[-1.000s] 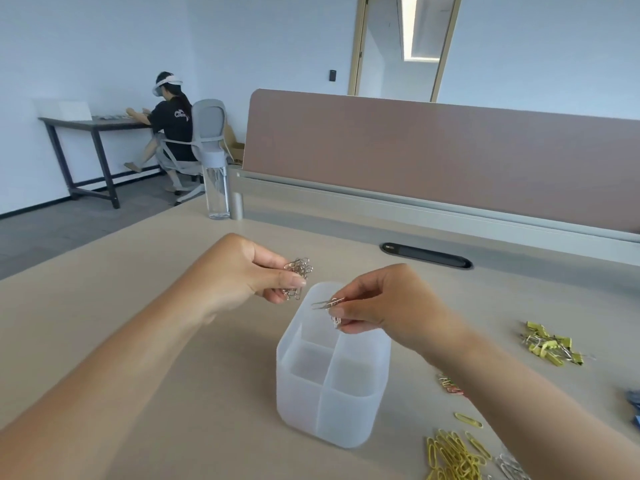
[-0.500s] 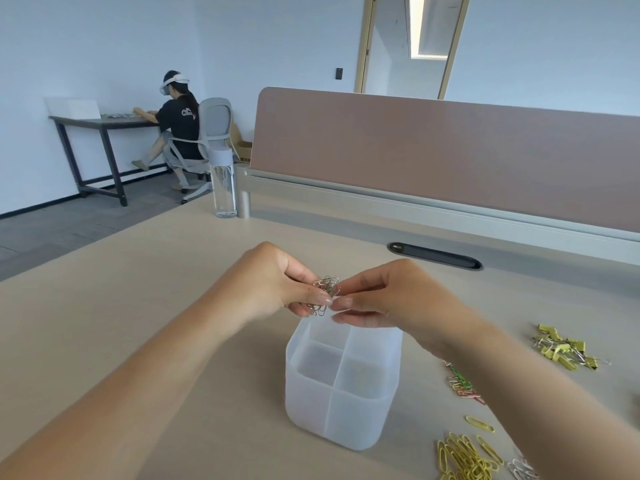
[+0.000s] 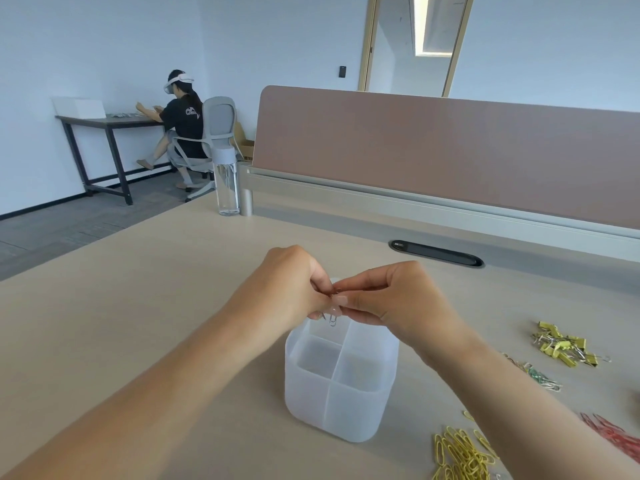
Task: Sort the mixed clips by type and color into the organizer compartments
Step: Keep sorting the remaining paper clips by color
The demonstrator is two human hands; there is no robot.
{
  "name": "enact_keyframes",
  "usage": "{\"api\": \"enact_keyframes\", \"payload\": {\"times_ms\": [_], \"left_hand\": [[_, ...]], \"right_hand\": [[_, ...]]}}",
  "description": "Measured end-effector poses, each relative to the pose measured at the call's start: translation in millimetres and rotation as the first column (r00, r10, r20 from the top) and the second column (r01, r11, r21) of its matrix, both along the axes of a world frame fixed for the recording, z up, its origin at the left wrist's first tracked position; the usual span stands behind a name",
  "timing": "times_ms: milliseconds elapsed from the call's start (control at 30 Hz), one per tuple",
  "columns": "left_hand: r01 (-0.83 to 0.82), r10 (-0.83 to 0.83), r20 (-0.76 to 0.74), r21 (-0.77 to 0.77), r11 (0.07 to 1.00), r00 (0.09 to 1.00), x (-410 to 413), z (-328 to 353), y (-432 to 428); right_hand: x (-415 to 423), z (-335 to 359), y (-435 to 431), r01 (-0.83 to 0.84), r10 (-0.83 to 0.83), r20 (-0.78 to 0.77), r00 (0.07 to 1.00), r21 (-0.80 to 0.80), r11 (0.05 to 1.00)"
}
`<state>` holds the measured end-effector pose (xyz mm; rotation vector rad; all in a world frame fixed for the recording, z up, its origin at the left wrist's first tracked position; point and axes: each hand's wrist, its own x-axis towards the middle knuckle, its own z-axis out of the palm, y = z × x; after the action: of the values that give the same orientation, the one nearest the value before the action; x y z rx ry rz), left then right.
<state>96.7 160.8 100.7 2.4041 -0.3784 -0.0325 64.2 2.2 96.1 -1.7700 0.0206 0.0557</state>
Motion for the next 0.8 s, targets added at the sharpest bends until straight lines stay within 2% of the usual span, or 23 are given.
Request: {"api": "enact_keyframes", "payload": {"times_ms": [300,533,700,800], "left_hand": [[0.015,-0.023,0.087,0.093,0.996,0.996,-1.7,1.5,-3.4],[0.025,-0.042,0.087,0.184,0.983,0.995,-1.1,3.6,-7.3],[0.025,-0.049,0.146,0.158,0.987,0.988,-6.7,7.1,-11.8],[0.059,-0.069,0.222,0.051,0.997,0.973,-17.1,13.7,-23.3]], "right_hand": [[1.7,-5.0,-1.5,-0.003,0.002,-0.038,0.999,-0.020,1.000],[4.0,-0.4,-5.4,-0.063,0.059,-0.107,0.993,-0.033,0.997],[-9.3,9.4,-14.8,-0.076,0.076,-0.043,0.996,0.001,0.997],[-22.0,16.0,-28.2,-0.039,0.039,0.025,0.999,0.004,0.999]]}}
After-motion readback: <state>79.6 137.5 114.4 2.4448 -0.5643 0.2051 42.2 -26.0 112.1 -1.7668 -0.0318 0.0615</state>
